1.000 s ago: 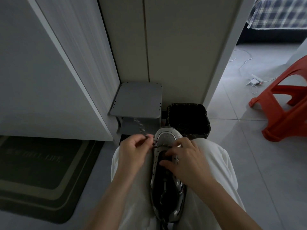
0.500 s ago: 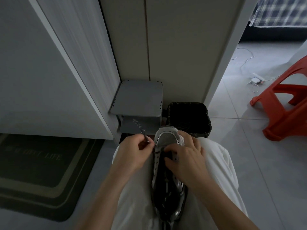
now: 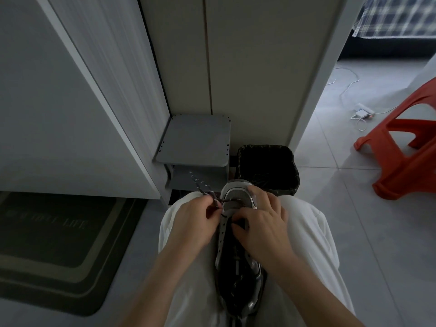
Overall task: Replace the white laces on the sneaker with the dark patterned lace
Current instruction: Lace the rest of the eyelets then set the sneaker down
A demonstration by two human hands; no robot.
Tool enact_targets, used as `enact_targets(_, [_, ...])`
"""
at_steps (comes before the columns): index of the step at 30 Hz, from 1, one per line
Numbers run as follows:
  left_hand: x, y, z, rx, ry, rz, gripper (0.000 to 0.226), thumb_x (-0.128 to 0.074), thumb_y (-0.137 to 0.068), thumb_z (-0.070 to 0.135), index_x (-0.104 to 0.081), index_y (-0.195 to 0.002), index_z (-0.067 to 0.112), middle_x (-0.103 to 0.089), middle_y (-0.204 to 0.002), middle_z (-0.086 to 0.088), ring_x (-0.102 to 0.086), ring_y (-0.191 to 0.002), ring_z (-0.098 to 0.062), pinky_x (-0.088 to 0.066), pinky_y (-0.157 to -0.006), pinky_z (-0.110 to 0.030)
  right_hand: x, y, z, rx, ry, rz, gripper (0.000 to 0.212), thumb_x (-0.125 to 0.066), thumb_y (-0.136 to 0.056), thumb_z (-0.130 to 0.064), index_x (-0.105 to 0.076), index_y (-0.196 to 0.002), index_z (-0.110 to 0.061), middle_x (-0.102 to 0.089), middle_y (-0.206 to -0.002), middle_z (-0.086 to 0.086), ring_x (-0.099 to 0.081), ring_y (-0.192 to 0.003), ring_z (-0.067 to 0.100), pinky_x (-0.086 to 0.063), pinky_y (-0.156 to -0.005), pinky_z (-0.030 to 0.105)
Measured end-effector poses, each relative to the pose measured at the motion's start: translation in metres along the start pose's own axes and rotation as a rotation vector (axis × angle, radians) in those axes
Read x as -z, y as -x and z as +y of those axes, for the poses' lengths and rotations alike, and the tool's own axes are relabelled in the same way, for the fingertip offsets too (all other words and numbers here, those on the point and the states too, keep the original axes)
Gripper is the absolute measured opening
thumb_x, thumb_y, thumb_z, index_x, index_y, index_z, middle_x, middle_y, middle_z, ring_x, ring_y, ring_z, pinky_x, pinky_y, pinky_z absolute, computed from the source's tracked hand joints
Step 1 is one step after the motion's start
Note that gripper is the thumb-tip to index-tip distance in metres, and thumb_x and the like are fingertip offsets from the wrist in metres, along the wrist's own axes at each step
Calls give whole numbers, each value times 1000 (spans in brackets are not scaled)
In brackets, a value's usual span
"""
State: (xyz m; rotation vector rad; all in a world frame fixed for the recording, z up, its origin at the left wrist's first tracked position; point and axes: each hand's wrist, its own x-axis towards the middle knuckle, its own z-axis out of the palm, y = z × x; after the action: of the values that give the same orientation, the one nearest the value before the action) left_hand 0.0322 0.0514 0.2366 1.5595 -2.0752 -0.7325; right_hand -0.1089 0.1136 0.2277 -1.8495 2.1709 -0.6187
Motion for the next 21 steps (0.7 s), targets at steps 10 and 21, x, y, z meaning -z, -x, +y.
enact_targets(10, [-2,-11,2,-12,-104,-121,4,-66,-82,34,-67,-81,30,-60,-74,16,-53,-63,6,-38,-55,-4,-5,3,-3,-75,-87,33,17,-70,-77,-36,-70,-91,-46,-27,-150,-10,-23,-127,23,-19,-92,34])
enact_targets(21, [-10,2,11,38,-84,71,17,-68,-82,35,-61,-76,21,-47,-60,17,-43,-54,6,-34,-64,2,-29,4,-6,-322,-350,47,11,-70,-75,-40,-71,-83,-48,-16,-154,-14,-12,-134,10,-17,-104,39])
